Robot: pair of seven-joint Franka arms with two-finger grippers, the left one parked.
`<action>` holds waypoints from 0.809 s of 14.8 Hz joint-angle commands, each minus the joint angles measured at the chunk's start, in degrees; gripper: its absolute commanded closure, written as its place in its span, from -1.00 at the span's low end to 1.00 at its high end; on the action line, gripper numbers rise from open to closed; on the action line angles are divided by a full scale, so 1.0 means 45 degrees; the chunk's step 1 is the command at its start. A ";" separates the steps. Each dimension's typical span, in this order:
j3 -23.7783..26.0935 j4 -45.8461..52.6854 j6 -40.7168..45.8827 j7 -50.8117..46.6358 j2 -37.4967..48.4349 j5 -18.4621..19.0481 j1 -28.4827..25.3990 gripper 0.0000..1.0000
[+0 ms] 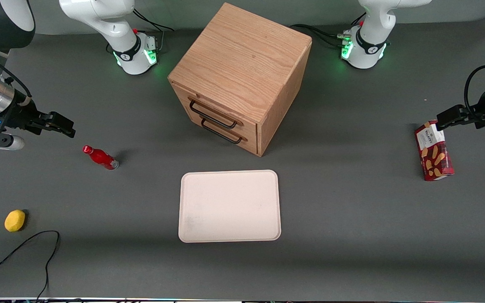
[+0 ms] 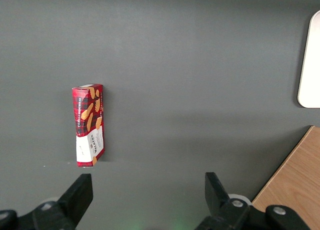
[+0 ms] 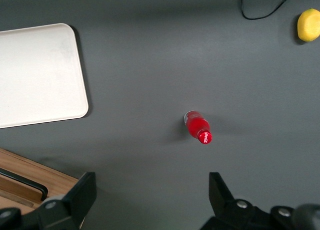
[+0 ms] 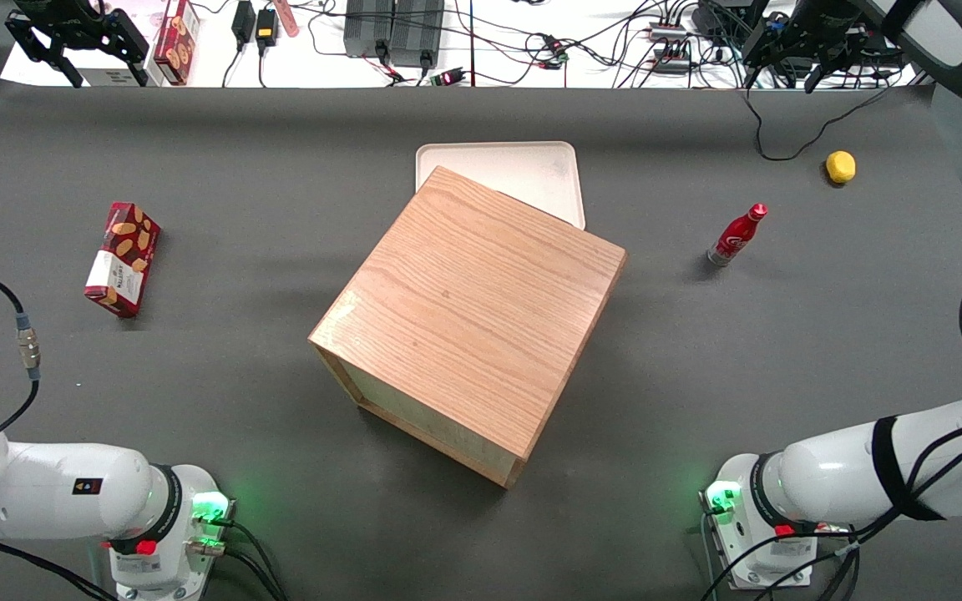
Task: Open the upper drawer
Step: 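Move the right gripper to the upper drawer's black handle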
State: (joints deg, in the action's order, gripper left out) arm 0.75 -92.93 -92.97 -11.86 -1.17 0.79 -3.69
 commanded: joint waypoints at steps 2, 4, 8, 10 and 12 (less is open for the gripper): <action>-0.0090 -0.0034 0.0134 -0.0333 0.0065 0.0039 0.0020 -1.00; -0.0089 0.0064 -0.0041 -0.0236 -0.0188 -0.0369 0.0020 -1.00; 0.0511 0.0259 -0.0842 -0.0021 -0.0930 -0.1485 -0.0194 -1.00; 0.1410 0.0357 -0.0863 -0.0040 -0.1165 -0.1485 -0.0234 -1.00; 0.2366 0.0357 -0.0979 -0.0040 -0.1185 -0.1485 -0.0215 -1.00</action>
State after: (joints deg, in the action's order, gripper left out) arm 8.16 -92.86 -97.13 -11.82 -5.87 -4.76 -4.44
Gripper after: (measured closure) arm 0.000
